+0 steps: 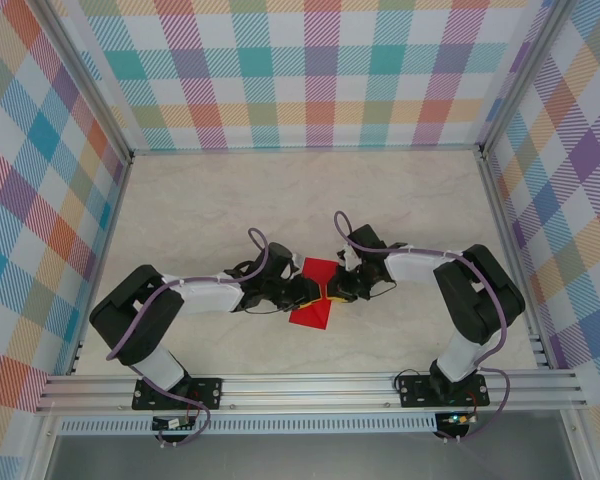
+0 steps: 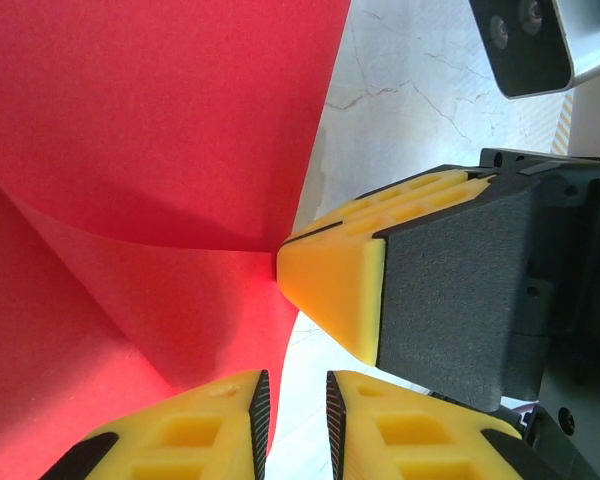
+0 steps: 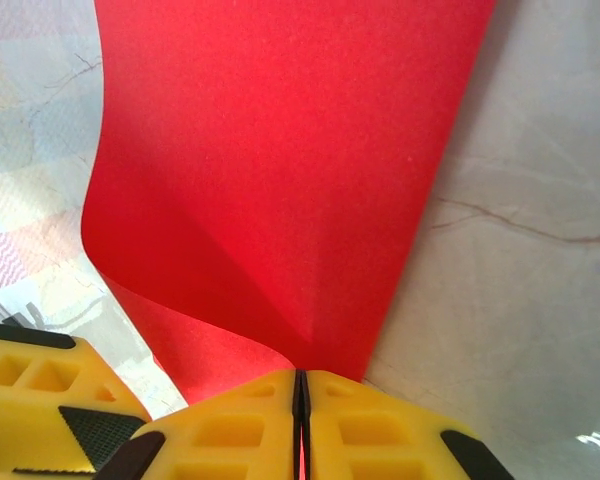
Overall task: Fold a paper plane with a square sheet of paper (pick it up from the middle)
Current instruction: Fold the triangle a second time at the center of the table.
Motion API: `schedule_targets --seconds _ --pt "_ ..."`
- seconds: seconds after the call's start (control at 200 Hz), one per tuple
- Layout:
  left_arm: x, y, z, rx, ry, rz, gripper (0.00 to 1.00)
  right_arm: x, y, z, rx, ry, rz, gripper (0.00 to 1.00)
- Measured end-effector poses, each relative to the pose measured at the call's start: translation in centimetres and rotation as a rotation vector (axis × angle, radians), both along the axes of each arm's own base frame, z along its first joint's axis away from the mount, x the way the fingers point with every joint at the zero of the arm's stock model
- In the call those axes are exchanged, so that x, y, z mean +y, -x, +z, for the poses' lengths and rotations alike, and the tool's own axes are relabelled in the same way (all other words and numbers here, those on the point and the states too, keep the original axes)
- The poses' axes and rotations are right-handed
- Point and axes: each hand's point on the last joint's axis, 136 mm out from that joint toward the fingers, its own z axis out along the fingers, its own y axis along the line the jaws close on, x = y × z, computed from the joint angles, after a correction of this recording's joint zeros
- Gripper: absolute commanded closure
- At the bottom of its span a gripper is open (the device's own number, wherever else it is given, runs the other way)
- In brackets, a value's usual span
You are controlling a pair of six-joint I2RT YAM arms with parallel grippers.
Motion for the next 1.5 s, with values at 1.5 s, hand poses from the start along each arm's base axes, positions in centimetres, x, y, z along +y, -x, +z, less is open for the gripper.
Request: schedule_targets --seconds 1.5 --pt "-0.8 -0.5 0.3 -0.015 0.009 -0.026 0.76 -0.2 -0.6 -0.6 0.0 0.045 0.01 0.9"
